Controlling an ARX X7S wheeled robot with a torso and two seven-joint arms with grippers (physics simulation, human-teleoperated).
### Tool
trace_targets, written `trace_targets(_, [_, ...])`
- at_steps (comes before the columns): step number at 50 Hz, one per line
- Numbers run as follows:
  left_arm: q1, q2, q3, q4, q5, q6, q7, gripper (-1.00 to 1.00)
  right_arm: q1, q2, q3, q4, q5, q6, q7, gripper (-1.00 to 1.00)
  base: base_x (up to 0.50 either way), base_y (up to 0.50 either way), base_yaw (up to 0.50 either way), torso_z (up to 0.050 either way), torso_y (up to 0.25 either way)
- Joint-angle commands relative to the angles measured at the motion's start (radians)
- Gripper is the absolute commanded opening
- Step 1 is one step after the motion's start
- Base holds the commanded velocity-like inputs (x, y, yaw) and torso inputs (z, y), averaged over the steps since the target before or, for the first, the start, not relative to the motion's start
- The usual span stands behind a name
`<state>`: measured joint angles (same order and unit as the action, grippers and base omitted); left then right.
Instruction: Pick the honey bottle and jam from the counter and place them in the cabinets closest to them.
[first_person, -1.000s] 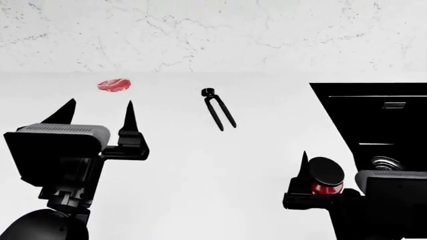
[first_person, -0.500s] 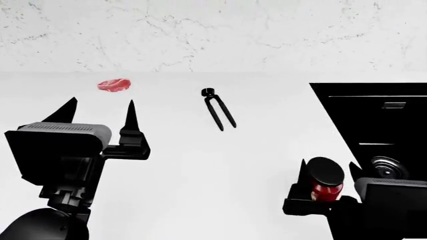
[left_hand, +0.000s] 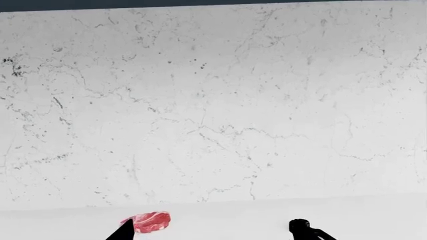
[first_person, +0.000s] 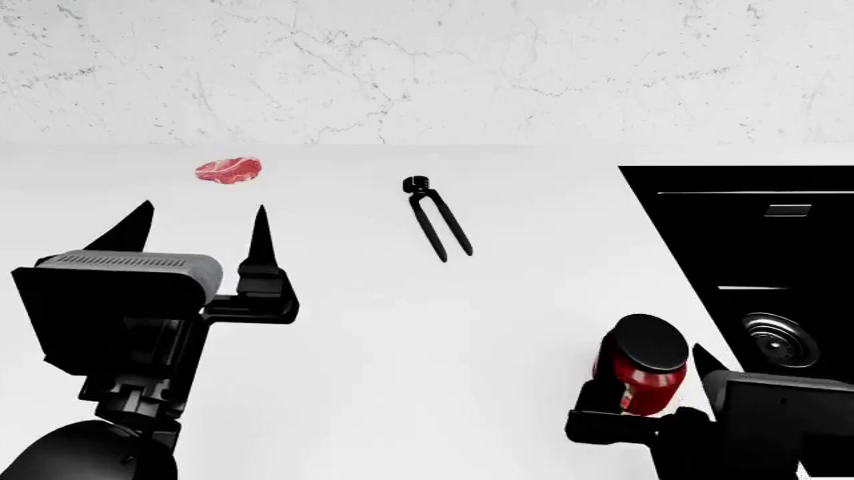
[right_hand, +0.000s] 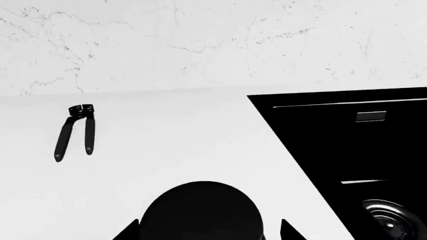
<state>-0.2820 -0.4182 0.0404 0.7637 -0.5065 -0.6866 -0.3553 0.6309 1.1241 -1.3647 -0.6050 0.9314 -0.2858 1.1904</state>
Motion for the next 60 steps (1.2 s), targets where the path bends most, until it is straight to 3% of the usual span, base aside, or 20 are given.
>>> trace_targets(1, [0.008, 0.0, 0.004, -0.009, 0.003, 0.013, 0.0, 1.0, -0.023, -0.024, -0.012, 0.04, 0.019, -0.017, -0.039, 1.0, 0.0, 0.0, 0.0, 0.0, 0.0])
trace_targets(10, [-0.014, 0.004, 0.024, -0.03, 0.007, 0.017, 0.006, 1.0, -0.005, -0.026, -0.008, 0.039, 0.039, 0.004, -0.056, 1.0, 0.0, 0.0, 0.0, 0.0, 0.0])
trace_targets(11, [-0.014, 0.005, 0.024, -0.032, 0.005, 0.019, 0.007, 1.0, 0.001, -0.026, -0.006, 0.034, 0.04, 0.011, -0.054, -1.0, 0.0, 0.0, 0.0, 0.0, 0.0])
trace_targets(28, [-0.013, 0.005, 0.026, -0.042, -0.001, 0.033, 0.01, 1.0, 0.237, 0.04, 0.074, -0.206, 0.151, 0.268, 0.074, -1.0, 0.0, 0.0, 0.0, 0.0, 0.0])
trace_targets(37, [-0.017, 0.004, 0.035, -0.036, -0.001, 0.031, 0.007, 1.0, 0.551, 0.032, 0.177, -0.375, 0.417, 0.504, 0.164, -1.0, 0.0, 0.0, 0.0, 0.0, 0.0])
trace_targets(50, [-0.019, -0.01, 0.011, 0.006, -0.031, 0.002, -0.011, 1.0, 1.108, -0.132, 0.299, -0.312, 0.868, 0.769, 0.186, -1.0, 0.0, 0.0, 0.0, 0.0, 0.0])
trace_targets(60, [0.001, -0.017, 0.0, 0.015, -0.031, 0.011, -0.017, 1.0, 1.348, -0.233, 0.336, -0.128, 0.941, 0.907, 0.056, -1.0, 0.0, 0.0, 0.0, 0.0, 0.0])
